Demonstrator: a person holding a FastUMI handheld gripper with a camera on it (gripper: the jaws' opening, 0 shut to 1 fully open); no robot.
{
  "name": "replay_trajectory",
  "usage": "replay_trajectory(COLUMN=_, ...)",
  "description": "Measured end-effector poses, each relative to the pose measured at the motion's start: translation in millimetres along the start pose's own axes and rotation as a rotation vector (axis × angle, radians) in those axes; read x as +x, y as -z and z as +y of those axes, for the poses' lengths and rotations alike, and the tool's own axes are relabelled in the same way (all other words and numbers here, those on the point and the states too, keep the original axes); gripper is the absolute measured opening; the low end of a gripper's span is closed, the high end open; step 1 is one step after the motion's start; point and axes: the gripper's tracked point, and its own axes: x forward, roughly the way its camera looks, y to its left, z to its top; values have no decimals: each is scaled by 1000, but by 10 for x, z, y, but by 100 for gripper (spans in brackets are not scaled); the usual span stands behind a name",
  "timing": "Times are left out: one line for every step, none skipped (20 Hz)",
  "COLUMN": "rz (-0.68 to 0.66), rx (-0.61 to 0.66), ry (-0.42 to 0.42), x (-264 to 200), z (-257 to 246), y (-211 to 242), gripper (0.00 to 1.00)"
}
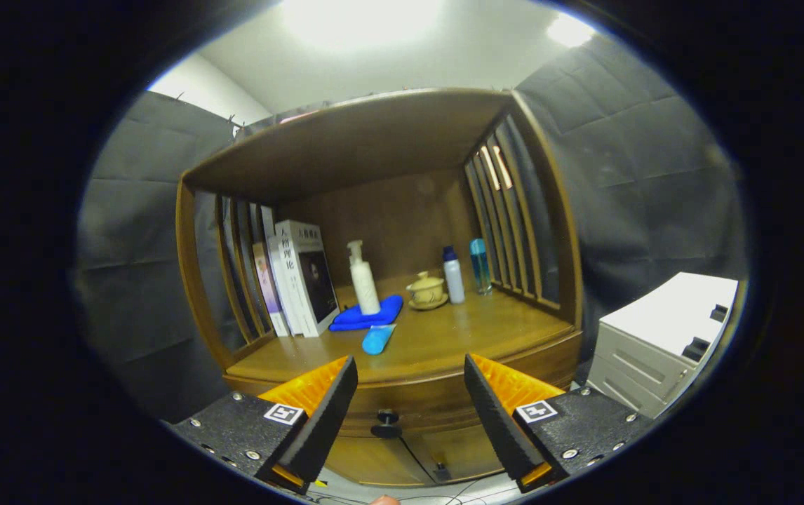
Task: Pull open the drawer, take out the items inside it, and place them on the countertop above the cabinet.
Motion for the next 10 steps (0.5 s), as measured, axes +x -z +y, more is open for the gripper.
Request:
replay_trajectory(rz=-8, rx=-31, ry=17, x=-74, z=-88, y=-103, gripper=95)
replay_trajectory(rz=-14, rx=-58, ry=36, x=-116, z=-172, y=-211, gripper=95)
replay_trajectory(rz=-20, rx=-73, ry=43, x=-148, z=-182, y=-323, gripper=95)
replay_trajectory(rz=-34, rx=-76, ry=47, x=-170, z=-187, y=-461, gripper=95)
replay_trajectory(rz=-50, rx=-74, ry=56, x=-179, z=-196, y=-611, gripper=95)
replay_trajectory(rz=-67, rx=-78, ry=75, x=-200, z=-212, y=-747, gripper=96)
replay_trajectory(rz=-89, rx=-85, ry=96, x=-228, z=-233, y=-861, gripper=96)
replay_trajectory(rz=-105, rx=-90, ry=108, x=-279, z=-219, y=-950, gripper=96)
replay_trajectory(rz=-114, rx=-96, ry=104, x=-348, z=-163, y=-1012, gripper=96)
replay_trajectory(rz=-129, rx=-106, ry=95, x=-388, z=-104, y=-1067, gripper=96)
